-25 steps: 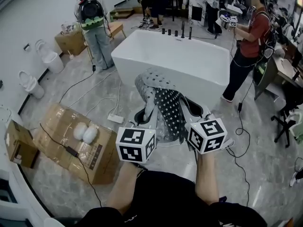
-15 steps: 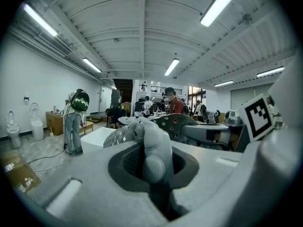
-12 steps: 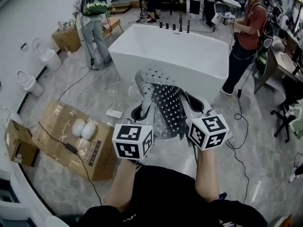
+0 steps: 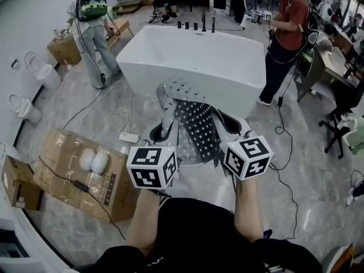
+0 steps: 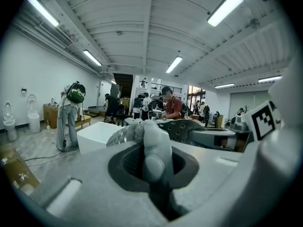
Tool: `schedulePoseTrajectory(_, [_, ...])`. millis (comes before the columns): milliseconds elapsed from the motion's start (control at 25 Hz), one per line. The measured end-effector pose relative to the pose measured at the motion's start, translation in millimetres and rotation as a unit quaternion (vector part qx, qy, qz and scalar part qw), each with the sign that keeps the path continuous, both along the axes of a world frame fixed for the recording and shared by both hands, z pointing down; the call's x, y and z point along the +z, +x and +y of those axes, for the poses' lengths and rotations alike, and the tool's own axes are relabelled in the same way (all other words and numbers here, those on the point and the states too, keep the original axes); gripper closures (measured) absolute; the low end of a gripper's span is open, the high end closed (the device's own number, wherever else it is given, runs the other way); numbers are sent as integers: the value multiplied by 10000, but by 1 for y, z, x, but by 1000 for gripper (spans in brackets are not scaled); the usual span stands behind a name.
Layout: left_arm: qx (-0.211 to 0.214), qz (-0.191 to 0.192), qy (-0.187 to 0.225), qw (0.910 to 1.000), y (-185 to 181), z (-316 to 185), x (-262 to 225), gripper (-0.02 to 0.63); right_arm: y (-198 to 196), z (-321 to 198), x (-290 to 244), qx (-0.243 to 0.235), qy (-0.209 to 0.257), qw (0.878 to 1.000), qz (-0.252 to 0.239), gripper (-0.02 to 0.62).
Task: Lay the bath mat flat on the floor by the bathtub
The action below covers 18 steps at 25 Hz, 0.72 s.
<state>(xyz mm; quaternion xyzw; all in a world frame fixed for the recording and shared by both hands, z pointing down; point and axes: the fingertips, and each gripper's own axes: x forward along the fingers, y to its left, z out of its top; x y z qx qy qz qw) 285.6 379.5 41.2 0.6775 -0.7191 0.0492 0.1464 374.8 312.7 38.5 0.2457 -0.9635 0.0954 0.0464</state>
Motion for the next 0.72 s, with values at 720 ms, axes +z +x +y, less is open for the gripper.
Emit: schedulePoseTrajectory(720, [-43,295,-459,9985,-88,-50,40,575,-87,-44,39,-6,-583,9983,-10,575])
